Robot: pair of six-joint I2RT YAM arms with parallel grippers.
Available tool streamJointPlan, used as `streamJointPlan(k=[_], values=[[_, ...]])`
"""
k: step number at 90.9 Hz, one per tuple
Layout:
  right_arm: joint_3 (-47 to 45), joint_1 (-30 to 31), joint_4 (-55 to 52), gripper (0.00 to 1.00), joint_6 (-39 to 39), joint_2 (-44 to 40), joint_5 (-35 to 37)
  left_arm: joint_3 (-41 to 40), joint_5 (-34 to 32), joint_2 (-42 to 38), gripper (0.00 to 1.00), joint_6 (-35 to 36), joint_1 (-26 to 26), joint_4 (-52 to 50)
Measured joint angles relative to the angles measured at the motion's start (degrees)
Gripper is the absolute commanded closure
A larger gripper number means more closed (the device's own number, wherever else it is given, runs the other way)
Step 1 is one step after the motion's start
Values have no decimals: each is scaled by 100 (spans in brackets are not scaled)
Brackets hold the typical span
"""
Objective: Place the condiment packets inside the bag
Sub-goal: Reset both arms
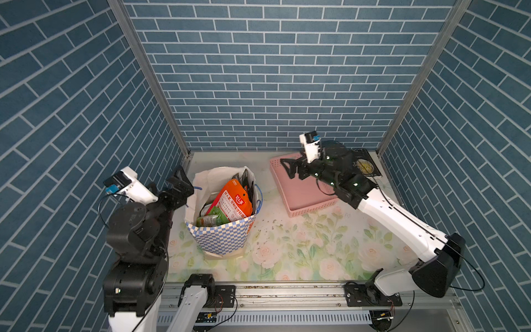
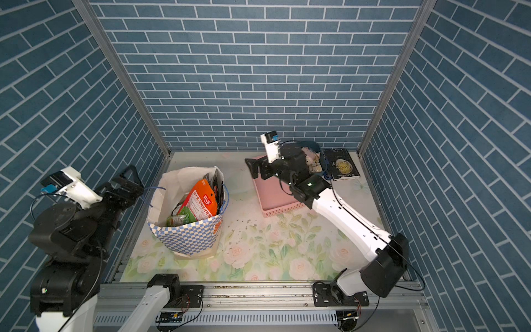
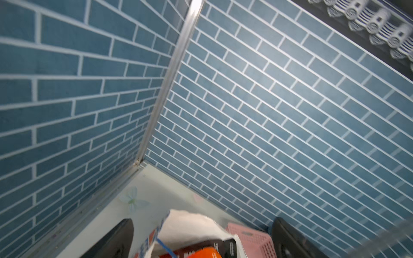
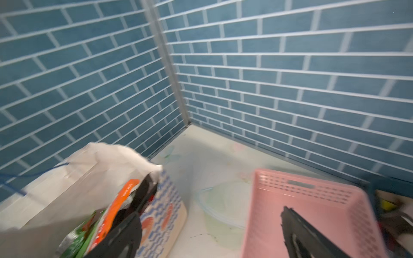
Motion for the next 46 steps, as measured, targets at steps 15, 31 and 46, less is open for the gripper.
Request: streamJointPlan(k=[15,31,46], values=[[-535,-905,-245,0,11,-868,164,-201,-754,955,0,284,15,741],[-1698,-2181,-245,0,-28,-1510,170,-876,-811,1615,0,651,1178,1626],[-2756,-3458,-166,0,-9,-1836,181,-1679,-72,2076,0,481,3204,2417]])
